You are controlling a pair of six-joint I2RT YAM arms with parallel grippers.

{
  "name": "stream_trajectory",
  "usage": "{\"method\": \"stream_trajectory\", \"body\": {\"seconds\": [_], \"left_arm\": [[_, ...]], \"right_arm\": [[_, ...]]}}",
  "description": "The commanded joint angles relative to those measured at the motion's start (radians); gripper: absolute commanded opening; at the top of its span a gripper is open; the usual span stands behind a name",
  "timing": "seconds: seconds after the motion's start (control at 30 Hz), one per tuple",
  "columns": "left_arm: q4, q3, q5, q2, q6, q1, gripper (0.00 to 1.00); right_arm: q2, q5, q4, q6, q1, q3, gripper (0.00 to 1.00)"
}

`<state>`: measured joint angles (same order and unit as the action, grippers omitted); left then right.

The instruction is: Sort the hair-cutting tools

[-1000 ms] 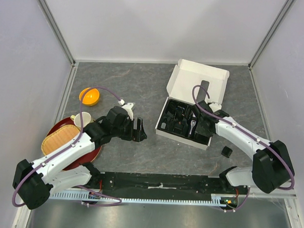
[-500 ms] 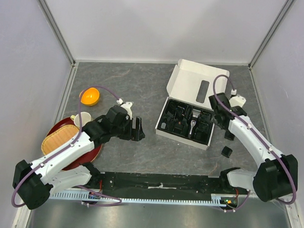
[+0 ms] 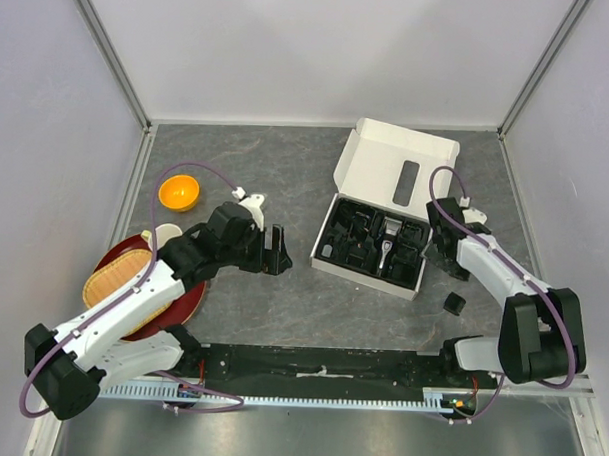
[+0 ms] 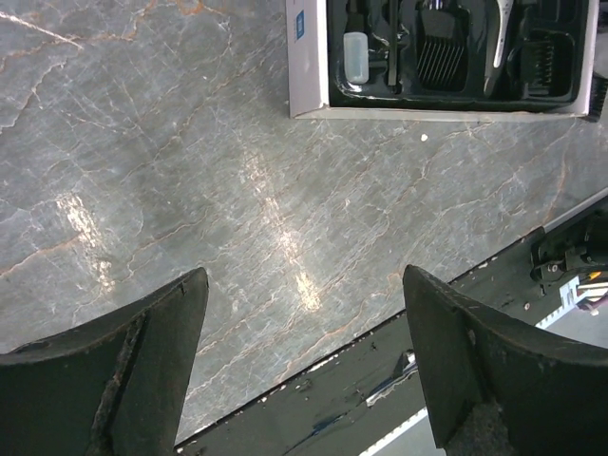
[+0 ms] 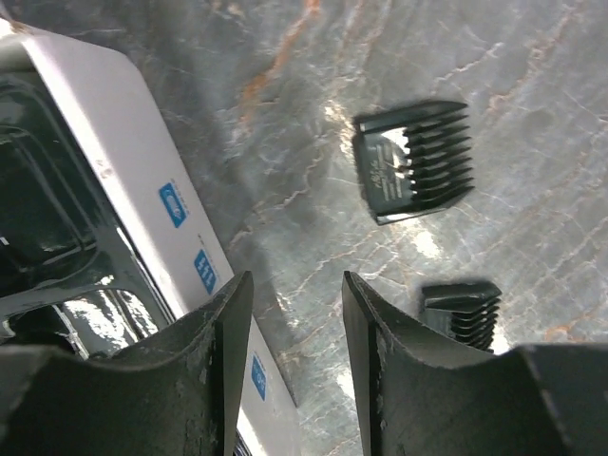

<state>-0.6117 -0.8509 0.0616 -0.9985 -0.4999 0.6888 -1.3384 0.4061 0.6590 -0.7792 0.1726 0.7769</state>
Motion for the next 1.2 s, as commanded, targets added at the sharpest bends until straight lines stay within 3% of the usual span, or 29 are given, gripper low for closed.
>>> {"method": "stream_trajectory", "body": {"seconds": [0.0, 0.23, 0.63, 0.93, 1.07, 1.17], "left_arm": [[0.007, -0.048, 0.027, 0.001, 0.054, -0.02, 0.9], [0.0, -0.099, 0.079, -0.067, 0.066, -0.078, 0.9], [0.009, -0.165, 0.118, -0.189, 0.135, -0.164, 0.89], [0.024, -0.123, 0.104, -0.16, 0.139, -0.199, 0.89], [0.02, -0.117, 0.107, -0.158, 0.133, -0.206, 0.89], [0.018, -0.119, 0.115, -0.161, 0.13, -0.207, 0.89]], "right_arm": [[0.01, -0.15, -0.111, 0.061, 0.001, 0.031, 0.5], [-0.09, -0.343, -0.18, 0.132, 0.053, 0.122, 0.51], [-0.376, -0.121, -0.194, 0.146, 0.061, 0.337, 0.54], [-0.548, -0.239, -0.312, 0.172, 0.061, 0.531, 0.53], [-0.545, -0.13, -0.236, 0.163, 0.062, 0.591, 0.54], [-0.478, 0.017, -0.104, 0.12, 0.059, 0.549, 0.56]]}}
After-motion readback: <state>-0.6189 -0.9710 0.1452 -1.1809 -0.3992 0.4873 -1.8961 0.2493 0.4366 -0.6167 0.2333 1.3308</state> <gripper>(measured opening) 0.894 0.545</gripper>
